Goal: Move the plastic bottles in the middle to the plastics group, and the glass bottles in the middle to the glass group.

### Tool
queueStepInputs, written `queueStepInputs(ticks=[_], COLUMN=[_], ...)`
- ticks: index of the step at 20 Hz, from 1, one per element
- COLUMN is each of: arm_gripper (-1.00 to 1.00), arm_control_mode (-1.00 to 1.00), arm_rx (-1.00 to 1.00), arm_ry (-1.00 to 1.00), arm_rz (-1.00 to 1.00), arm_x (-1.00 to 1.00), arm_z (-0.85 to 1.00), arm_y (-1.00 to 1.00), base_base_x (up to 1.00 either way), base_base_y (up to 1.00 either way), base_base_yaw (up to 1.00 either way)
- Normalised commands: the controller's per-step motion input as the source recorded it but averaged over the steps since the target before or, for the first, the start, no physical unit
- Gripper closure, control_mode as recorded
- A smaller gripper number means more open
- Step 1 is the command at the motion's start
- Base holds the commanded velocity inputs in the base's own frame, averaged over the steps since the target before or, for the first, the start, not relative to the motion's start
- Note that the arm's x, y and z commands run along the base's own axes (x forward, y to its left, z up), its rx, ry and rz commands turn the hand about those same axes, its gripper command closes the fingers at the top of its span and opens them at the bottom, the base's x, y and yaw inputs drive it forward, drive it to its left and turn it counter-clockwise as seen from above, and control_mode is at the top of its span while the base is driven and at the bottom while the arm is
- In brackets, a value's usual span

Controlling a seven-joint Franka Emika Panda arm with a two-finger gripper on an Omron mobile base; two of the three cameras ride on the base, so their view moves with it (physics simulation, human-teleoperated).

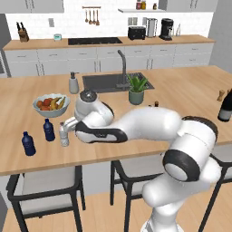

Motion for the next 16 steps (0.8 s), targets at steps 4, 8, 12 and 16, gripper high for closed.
queueStepInputs(ticks=[4,8,12,16], arm_gripper=[-1.0,-1.0,-1.0,-1.0], arm_control_mode=[-1.0,-1.0,-1.0,-1.0], arm_rx=[0.01,0.03,0.04,0.03], arm_ry=[0.0,0.06,0.14,0.16], arm_rz=[-0.33,-0.33,-0.34,-0.33], arm_x=[-0.48,-0.38,-0.33,-0.31], arm_z=[0.23,0.3,0.37,0.37], arm_y=[-1.0,-1.0,-1.0,-1.0], base_base_x=[0.0,0.0,0.0,0.0], base_base_y=[0.0,0.0,0.0,0.0], base_base_yaw=[0.0,0.0,0.0,0.0])
